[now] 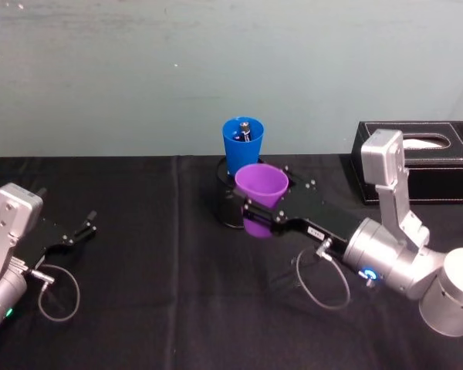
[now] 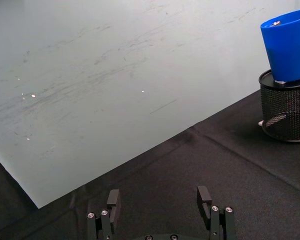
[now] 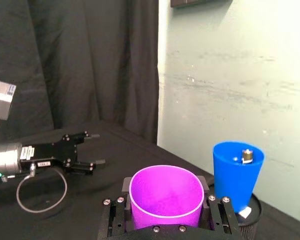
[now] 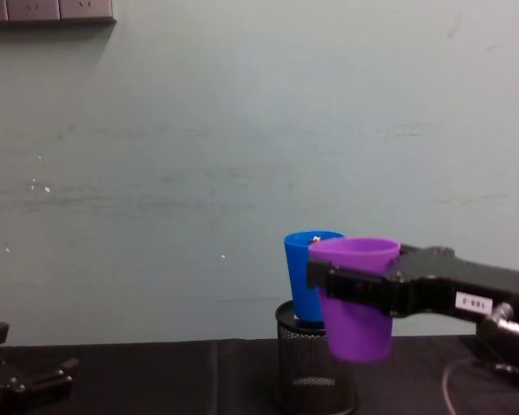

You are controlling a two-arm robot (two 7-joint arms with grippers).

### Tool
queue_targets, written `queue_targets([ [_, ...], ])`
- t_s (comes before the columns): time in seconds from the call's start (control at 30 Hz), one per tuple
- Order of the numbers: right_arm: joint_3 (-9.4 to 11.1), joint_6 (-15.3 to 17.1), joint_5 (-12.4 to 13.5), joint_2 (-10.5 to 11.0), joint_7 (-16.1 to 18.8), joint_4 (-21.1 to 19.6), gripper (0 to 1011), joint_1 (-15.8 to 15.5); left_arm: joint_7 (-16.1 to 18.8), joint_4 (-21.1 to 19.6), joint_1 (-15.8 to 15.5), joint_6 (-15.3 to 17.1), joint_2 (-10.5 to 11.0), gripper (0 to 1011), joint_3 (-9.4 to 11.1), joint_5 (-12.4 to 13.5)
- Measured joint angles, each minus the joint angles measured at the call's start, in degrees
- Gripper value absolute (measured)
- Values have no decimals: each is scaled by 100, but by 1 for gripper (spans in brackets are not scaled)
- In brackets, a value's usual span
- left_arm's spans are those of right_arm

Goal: Pick up one cup with a gripper and tap it against the other cup.

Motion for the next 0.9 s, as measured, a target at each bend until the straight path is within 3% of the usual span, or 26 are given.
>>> queue_targets([
  [0.27,-25,150,85,78,-73,-191,746,80,0,0,0,0,0,1000,0,0],
  [0.9,-27,126,69,64,-65,-154,746,75,0,0,0,0,0,1000,0,0],
])
